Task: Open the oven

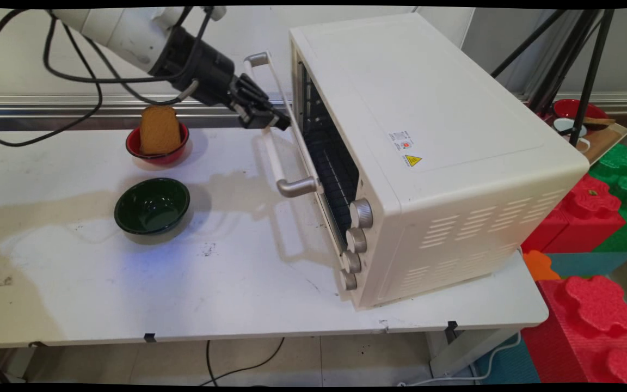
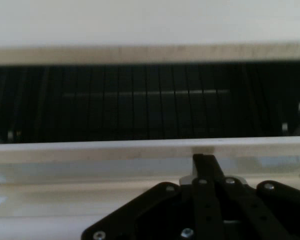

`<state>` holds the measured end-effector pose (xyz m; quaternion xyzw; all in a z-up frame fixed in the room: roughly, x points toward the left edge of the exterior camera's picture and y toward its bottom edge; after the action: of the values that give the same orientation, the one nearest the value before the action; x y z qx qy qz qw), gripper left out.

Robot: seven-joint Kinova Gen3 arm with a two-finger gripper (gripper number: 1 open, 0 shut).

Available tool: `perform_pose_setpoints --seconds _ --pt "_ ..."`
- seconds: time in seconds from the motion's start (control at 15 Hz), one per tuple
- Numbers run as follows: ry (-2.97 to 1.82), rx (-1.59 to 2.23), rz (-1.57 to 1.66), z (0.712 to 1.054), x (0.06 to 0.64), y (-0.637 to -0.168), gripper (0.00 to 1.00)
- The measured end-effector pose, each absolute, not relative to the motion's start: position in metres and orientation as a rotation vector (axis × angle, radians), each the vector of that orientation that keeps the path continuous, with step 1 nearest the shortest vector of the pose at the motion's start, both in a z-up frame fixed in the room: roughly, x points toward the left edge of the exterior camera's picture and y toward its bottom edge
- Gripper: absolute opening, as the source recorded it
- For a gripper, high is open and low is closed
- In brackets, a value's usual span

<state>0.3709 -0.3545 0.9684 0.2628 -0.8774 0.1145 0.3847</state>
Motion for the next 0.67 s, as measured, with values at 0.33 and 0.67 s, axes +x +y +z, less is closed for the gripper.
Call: perform_pose_setpoints --seconds 0.33,0.67 --pt "-2.256 0.675 0.299 0.957 0.394 -0.341 0.00" --pt "-2.275 0.681 0.299 0.939 0.420 -0.325 0.00"
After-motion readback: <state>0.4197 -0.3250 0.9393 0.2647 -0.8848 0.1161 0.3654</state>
